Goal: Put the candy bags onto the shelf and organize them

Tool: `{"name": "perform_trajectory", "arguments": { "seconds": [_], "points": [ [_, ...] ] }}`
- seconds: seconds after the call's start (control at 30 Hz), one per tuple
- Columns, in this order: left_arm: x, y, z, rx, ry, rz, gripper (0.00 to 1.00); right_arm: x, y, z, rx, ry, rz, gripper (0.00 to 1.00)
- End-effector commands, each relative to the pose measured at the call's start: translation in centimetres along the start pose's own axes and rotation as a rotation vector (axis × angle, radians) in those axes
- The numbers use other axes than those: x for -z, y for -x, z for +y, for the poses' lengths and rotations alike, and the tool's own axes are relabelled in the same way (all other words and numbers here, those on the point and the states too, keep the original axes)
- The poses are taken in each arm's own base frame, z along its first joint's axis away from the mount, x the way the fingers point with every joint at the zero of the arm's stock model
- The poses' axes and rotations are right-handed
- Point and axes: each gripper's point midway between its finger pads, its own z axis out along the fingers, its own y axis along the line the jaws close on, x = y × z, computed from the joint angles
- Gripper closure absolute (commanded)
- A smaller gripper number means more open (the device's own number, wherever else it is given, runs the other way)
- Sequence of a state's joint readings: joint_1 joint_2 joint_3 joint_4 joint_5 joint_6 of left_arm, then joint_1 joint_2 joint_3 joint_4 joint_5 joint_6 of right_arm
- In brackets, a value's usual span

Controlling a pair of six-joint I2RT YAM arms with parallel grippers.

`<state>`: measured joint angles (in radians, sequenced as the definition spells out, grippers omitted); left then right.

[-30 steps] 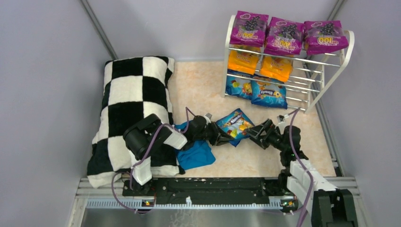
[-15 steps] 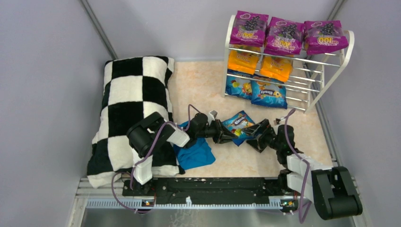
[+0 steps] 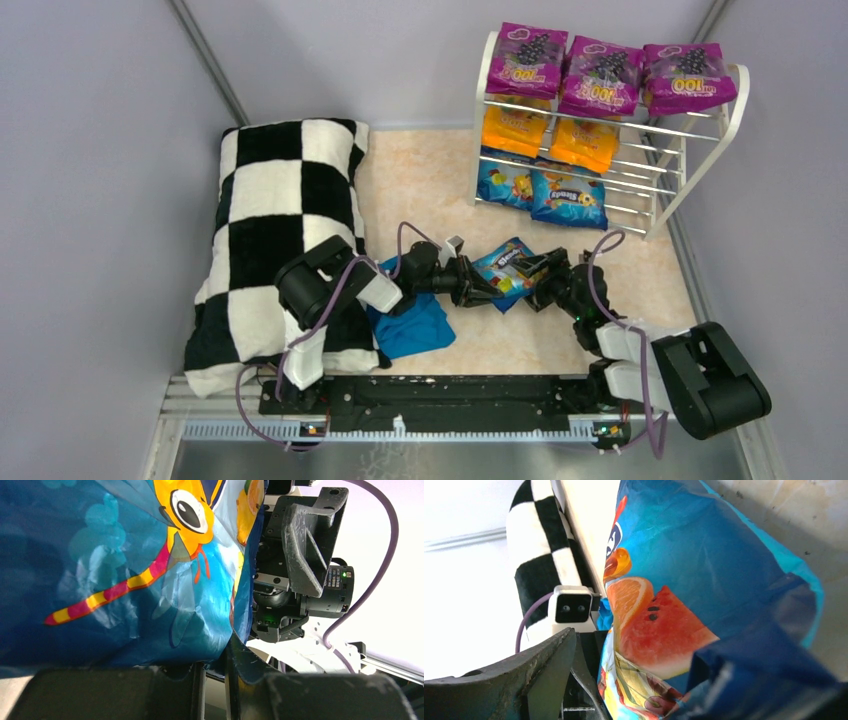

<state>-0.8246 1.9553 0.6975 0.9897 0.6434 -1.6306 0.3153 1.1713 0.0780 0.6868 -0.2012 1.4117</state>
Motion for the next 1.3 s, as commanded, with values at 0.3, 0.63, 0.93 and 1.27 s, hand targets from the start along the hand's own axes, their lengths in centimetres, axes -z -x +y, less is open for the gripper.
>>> {"name": "perform_trajectory", "arguments": {
  "seconds": [0.3,0.63,0.93,1.27],
  "points": [
    [1.6,-1.6,0.0,-0.304,0.114,0.090,0.30,0.2,2.3,1.9,-0.031,0.043,-0.151,0.62],
    [9.4,2.6,-12.1,-0.867,0.302,-0.305,0.02,2.8,3.0,3.6,-0.119,0.065,-0.185,0.86],
    [17.7,4.0,-22.8,-1.243,0.395,-0.579,0.02,8.0,5.9,7.8,-0.130,0.121,-0.326,0.95],
    [21.3,7.4,-21.2,-1.343,0.587,-0.781,0.02,12.4,12.2,14.7,-0.125,0.206,-0.555,1.00]
  ]
}}
